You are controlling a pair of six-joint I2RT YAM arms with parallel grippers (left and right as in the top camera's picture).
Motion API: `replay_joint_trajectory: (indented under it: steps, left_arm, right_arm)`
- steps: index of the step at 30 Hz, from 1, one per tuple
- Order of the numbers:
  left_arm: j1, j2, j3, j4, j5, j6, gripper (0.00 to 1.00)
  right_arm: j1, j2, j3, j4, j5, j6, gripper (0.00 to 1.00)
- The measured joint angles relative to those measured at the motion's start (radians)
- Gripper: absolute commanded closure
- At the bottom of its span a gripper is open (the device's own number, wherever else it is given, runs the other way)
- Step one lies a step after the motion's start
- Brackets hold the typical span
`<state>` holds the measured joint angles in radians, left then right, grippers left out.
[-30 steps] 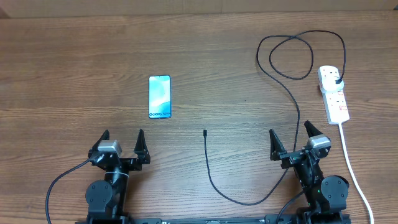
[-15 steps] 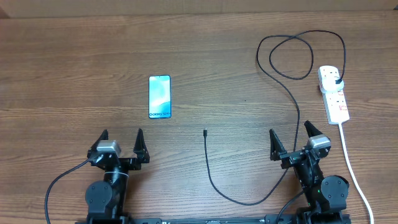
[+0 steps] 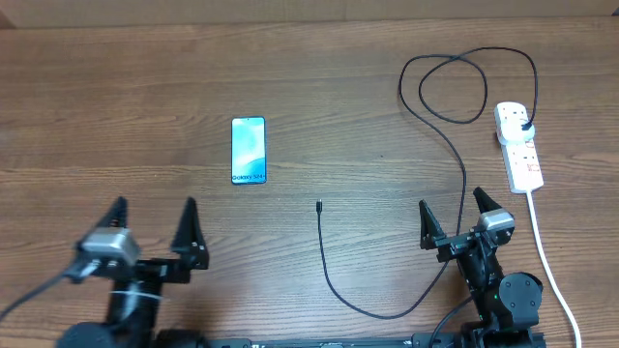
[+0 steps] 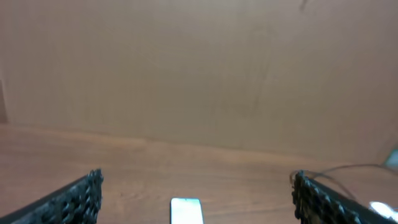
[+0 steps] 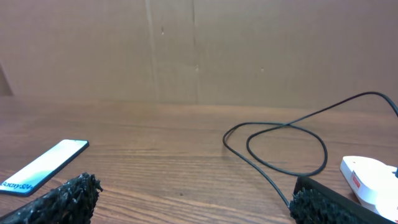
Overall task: Plug charger to phone and switch on socket
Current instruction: 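Reach the left gripper forward over the Galaxy phone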
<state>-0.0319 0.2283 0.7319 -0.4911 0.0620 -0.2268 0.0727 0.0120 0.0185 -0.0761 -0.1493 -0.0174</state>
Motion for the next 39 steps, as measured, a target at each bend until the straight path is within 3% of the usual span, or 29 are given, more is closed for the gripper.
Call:
replay_joint_trajectory:
  steps: [2,8,14,23,31,39]
  left_arm:
    - [0.000,0.108,0.162,-0.082,0.006,-0.005,0.01]
    - [0.000,0.593,0.796,-0.528,0.087,-0.006,0.00]
    - [0.000,1.047,1.313,-0.935,0.122,0.020,0.00]
    - [0.000,1.455,1.399,-1.098,0.134,0.023,0.00]
    - [-0.023,1.654,1.398,-1.045,0.134,0.024,0.00]
    - [-0.153,1.842,1.382,-0.975,0.072,0.022,0.00]
  right_arm:
    - [0.000,0.000,0.000,0.000,0.000,0.000,0.00]
    - [0.000,-0.001,0.000,-0.001,0.000,0.003,0.00]
    - [0.000,-0.001,0.000,0.000,0.000,0.003,0.00]
    - [0.000,-0.001,0.000,0.000,0.000,0.004,0.00]
    - [0.000,-0.001,0.000,0.001,0.000,0.003,0.00]
    - [0.000,-0.001,0.000,0.000,0.000,0.004,0.00]
